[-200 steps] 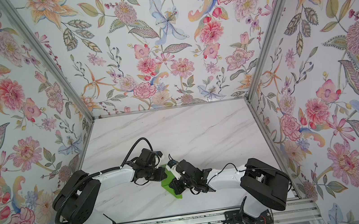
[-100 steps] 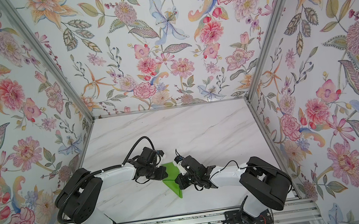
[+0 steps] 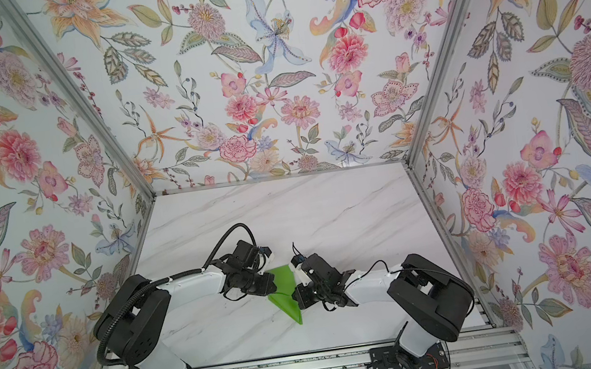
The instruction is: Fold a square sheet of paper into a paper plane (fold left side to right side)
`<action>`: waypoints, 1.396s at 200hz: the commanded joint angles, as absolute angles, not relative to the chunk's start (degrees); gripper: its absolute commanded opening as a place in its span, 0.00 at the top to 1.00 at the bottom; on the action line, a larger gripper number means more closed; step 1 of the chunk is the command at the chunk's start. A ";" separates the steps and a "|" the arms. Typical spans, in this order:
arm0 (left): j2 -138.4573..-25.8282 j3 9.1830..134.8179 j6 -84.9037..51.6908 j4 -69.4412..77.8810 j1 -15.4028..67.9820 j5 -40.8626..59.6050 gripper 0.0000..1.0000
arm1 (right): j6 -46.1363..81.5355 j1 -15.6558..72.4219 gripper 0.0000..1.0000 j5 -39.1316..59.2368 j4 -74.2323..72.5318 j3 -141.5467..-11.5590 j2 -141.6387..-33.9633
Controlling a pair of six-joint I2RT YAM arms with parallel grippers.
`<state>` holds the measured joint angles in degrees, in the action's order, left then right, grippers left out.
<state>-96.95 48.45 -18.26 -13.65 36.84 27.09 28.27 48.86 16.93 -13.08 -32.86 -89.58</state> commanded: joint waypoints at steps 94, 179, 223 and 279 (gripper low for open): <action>-99.44 48.78 -15.58 -17.62 37.27 26.14 1.00 | 22.63 49.26 1.00 21.21 -3.54 -37.25 -90.30; -99.51 49.22 -13.97 -18.46 37.26 26.63 1.00 | 15.31 47.03 1.00 17.83 1.62 -41.13 -91.87; -99.75 49.39 -13.97 -18.33 37.27 27.14 1.00 | 12.79 46.40 1.00 22.03 0.79 -41.17 -92.34; -100.15 49.41 -13.36 -18.46 37.25 27.36 1.00 | 11.02 45.46 1.00 22.85 1.29 -41.75 -93.07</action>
